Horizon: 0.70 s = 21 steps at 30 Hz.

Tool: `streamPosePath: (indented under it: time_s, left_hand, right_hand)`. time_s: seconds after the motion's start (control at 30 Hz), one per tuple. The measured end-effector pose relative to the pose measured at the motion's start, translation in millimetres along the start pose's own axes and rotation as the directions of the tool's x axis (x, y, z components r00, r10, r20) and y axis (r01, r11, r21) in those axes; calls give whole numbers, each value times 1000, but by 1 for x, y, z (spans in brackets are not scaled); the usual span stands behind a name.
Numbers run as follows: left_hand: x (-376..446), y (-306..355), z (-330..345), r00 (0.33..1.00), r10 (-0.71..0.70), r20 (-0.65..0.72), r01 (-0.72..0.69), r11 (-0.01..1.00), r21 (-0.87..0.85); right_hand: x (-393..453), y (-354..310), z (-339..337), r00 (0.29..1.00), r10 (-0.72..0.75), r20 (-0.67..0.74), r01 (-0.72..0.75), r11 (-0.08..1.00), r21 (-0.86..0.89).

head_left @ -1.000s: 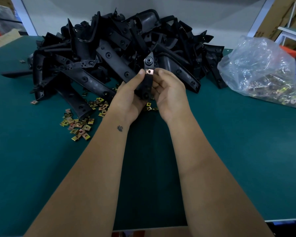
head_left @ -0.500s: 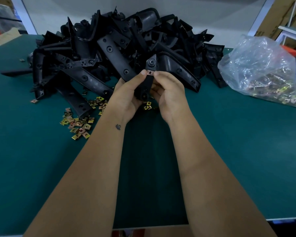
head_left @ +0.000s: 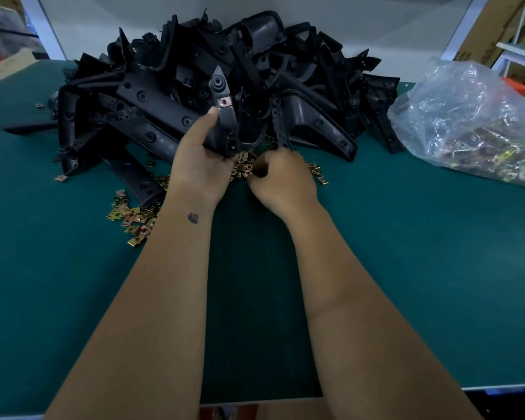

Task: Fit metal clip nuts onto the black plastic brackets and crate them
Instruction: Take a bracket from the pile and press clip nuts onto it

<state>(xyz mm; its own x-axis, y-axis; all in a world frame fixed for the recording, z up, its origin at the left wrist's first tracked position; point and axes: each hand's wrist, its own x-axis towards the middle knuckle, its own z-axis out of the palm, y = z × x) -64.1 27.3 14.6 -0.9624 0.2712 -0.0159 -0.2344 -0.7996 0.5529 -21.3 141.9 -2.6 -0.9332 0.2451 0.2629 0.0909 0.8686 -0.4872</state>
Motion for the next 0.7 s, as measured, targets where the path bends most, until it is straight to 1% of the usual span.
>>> streamPosePath:
  time_s: [0.17, 0.27, 0.43, 0.5, 0.63, 0.7]
  left_hand:
    - [-2, -2, 2, 1000, -11, -19, 12, 999, 52]
    - [-2, -1, 3, 1000, -10, -19, 11, 998, 55]
    - [-1, -2, 3, 999, -11, -44, 13, 999, 53]
    - [-1, -3, 4, 999, -17, -41, 19, 999, 51]
    - [0, -3, 4, 999, -20, -37, 23, 998, 60]
    - [0, -3, 4, 999, -23, -36, 25, 998, 55]
  right_hand:
    - [0, 1, -1, 1000, 8, 0, -8, 999, 38]
    - [-1, -1, -1, 1000, 5, -13, -5, 999, 43]
    - [0, -1, 3, 999, -41, -31, 39, 997, -67]
    - [0, -1, 3, 998, -49, -33, 46, 996, -72]
    - [0, -4, 2, 998, -44, -37, 45, 998, 38]
    - [-1, -4, 1, 999, -12, -46, 19, 988, 156]
